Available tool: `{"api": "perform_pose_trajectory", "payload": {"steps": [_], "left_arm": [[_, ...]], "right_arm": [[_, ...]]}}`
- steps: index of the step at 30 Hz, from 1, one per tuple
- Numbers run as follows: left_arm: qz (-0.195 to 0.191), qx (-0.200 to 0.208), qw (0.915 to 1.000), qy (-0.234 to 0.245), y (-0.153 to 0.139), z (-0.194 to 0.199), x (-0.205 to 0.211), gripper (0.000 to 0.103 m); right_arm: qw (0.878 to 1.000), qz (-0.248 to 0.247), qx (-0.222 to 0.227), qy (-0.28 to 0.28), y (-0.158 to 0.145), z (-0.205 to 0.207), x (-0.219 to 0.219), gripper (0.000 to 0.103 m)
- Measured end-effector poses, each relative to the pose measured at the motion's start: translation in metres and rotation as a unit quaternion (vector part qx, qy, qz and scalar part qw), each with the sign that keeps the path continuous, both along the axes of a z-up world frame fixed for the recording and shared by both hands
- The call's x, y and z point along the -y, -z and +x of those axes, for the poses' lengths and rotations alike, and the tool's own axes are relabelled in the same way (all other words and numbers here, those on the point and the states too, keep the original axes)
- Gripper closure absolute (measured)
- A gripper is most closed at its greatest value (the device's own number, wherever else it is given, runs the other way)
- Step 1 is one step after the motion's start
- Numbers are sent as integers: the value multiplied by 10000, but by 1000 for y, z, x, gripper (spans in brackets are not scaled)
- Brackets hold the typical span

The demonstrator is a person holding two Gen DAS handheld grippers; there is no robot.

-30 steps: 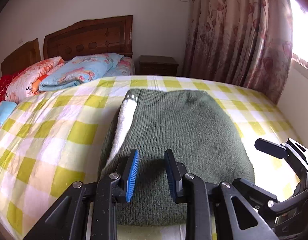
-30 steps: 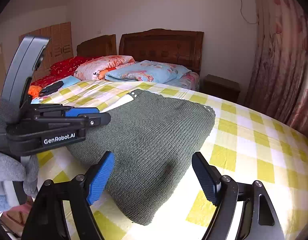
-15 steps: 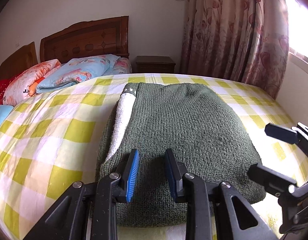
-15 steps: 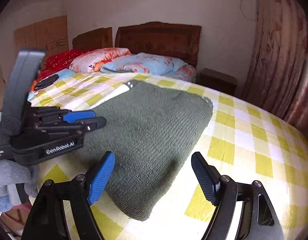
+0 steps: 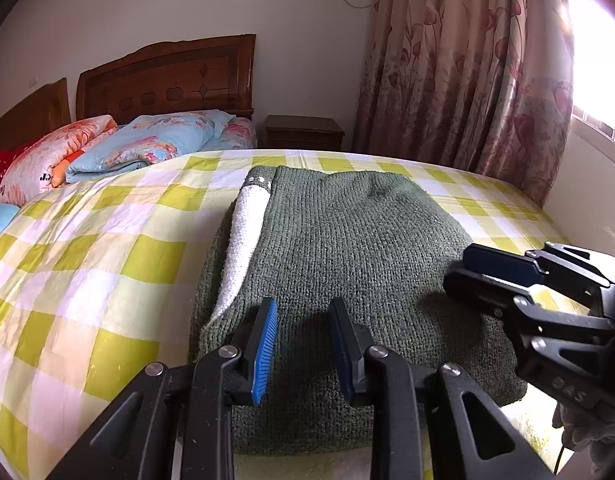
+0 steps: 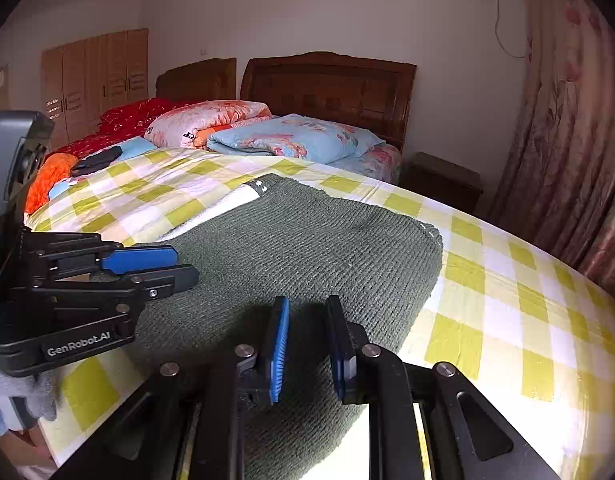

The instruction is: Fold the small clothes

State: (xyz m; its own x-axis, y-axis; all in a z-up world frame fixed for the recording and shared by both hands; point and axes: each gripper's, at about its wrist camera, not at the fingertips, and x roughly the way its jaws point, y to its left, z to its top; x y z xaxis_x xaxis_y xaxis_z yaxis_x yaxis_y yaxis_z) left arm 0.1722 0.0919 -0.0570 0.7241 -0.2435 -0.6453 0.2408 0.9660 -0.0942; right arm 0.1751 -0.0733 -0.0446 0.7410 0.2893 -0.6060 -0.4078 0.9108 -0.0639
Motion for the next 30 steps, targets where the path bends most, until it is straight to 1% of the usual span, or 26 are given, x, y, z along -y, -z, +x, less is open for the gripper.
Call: {"api": "perform_pose_trajectory", "payload": {"steps": [1, 2, 4, 5, 6, 7, 9, 11, 12, 13, 15, 16, 17, 19, 21, 22, 24, 26, 28, 30], "left_arm": [[-6, 5, 10000, 0, 0, 0, 0, 76], [-15, 10, 10000, -2, 0, 0, 0, 76], [-18, 9, 10000, -11, 0, -1, 0, 76], [-10, 5, 10000, -11, 0, -1, 0, 76], [5, -4, 10000, -11, 0, -2, 0, 76], [19, -25, 10000, -5, -1, -3, 0, 76], [-25, -124, 9999, -10, -5, -8, -3, 76], [-150, -178, 9997, -76, -14, -21, -9, 76], [-190, -74, 9997, -103, -20, -32, -12, 76], [-201, 132, 9997, -88, -28, -45, -16, 75], [-128, 671, 9977, 6, -43, -77, -20, 67], [-30, 898, 9960, 20, -50, -91, -20, 53], [104, 1110, 9938, -35, -56, -105, -20, 36], [322, 1491, 9877, -330, -64, -130, -18, 22], [439, 1709, 9818, -697, -65, -150, -17, 22], [483, 1724, 9801, -862, -62, -157, -15, 22], [559, 1630, 9789, -1100, -55, -164, -12, 22], [559, 1441, 9821, -1077, -45, -165, -7, 22], [471, 1188, 9868, -991, -36, -161, -4, 22], [368, 1090, 9887, -964, -31, -162, -2, 22]], "right_arm": [[10000, 31, -32, -47, -3, -5, -1, 30], [9999, 58, -30, -130, -5, -11, -1, 0], [9997, -34, -2, -247, -2, -23, -5, 0], [9995, -186, -55, -237, 4, -26, -6, 0], [9992, -326, 4, -218, 10, -30, -7, 0], [9992, -337, 12, -219, 12, -33, -5, 0], [9994, -206, -195, -193, 9, -36, 3, 0], [9990, -53, -394, -209, 4, -45, 14, 0], [9991, 35, -372, -206, 0, -53, 20, 0], [9993, 110, -300, -198, -5, -64, 26, 0], [9994, 246, -163, -182, -12, -86, 40, 0], [9993, 334, -65, -158, -15, -98, 45, 0], [9990, 435, 27, -114, -17, -110, 51, 0], [9979, 625, 179, -24, -20, -132, 61, 0], [9964, 767, 328, 117, -19, -150, 66, 0], [9954, 820, 427, 240, -18, -158, 67, 0], [9927, 897, 656, 461, -16, -172, 67, 0], [9900, 876, 895, 654, -12, -181, 66, 0], [9886, 843, 999, 748, -11, -186, 67, 0], [9860, 897, 1118, 848, -13, -188, 72, 0]]}}
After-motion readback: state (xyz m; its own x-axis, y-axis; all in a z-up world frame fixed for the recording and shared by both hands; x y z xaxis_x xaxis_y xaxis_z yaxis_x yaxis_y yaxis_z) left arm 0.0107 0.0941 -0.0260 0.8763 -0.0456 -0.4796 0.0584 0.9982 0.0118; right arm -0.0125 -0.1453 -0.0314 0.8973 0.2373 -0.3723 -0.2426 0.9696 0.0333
